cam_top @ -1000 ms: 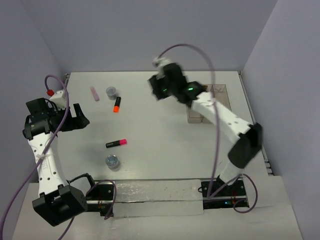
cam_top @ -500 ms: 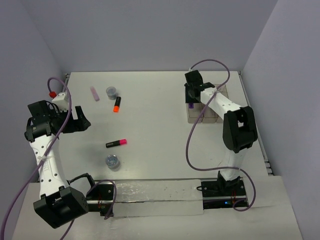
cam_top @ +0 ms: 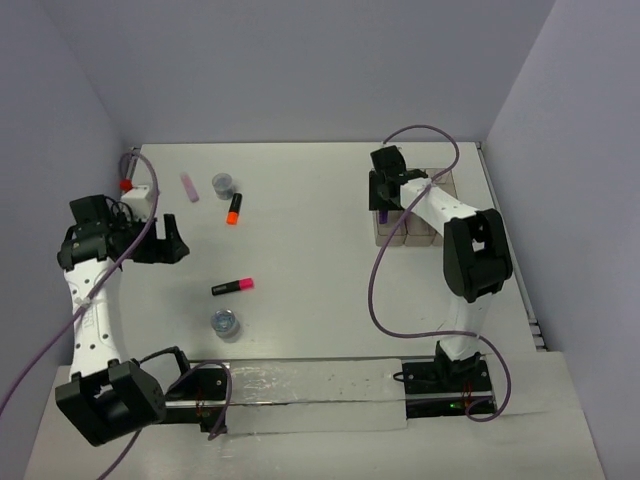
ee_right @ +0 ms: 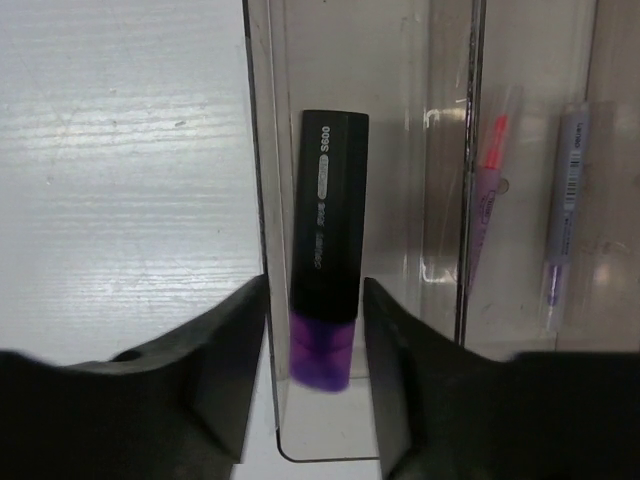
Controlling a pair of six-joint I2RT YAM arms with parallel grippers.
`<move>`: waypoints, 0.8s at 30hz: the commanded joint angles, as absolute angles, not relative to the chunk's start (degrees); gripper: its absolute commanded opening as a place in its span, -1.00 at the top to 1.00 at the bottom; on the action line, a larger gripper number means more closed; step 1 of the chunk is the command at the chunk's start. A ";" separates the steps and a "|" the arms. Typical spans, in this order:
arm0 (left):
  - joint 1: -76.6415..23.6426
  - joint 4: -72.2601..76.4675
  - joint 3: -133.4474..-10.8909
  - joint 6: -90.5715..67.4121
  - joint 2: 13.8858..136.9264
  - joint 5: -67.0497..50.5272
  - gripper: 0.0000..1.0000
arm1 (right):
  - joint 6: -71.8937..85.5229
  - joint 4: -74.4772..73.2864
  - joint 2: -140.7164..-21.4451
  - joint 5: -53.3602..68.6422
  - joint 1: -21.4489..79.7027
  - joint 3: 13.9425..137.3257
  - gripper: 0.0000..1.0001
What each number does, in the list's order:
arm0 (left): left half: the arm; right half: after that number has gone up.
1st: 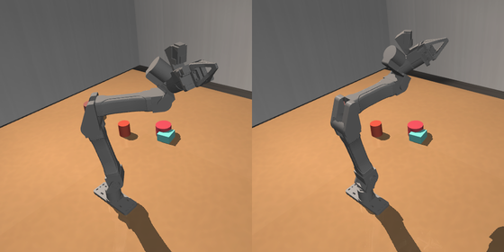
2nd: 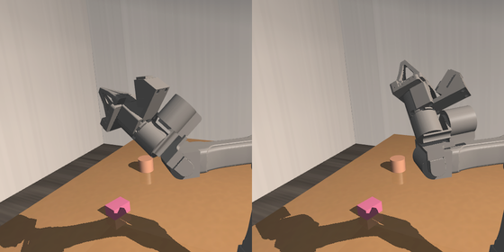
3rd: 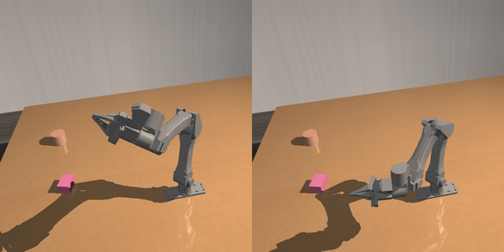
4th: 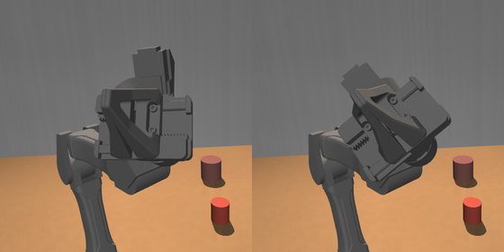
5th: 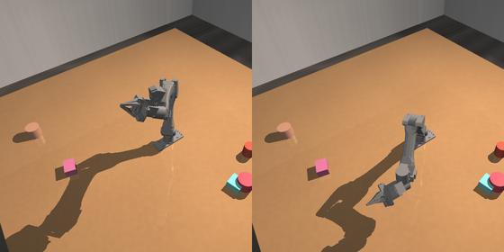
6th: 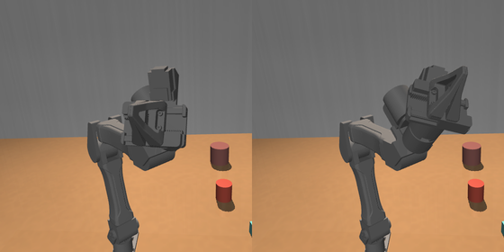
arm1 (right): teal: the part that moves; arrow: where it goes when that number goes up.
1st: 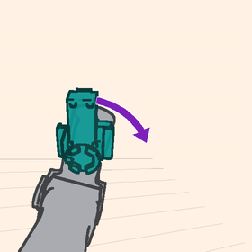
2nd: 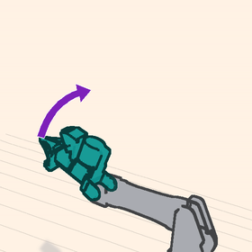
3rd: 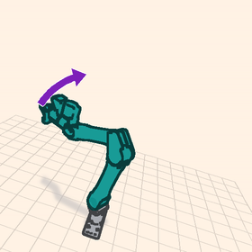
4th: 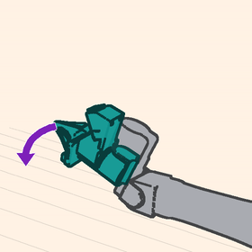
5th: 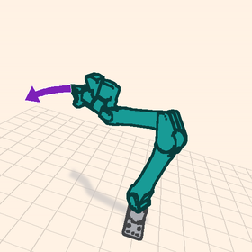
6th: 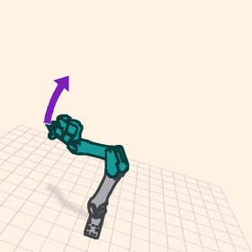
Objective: Sort the stationery into containers
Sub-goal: Place the pen in the storage box, then pick up the pen from the center of the board.
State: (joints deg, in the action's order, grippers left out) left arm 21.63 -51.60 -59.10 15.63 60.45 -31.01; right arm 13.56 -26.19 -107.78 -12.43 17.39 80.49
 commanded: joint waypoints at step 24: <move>-18.32 -40.54 -53.41 33.30 85.93 -6.44 -0.83 | 10.74 -23.48 -92.46 -8.55 16.59 76.51 -0.36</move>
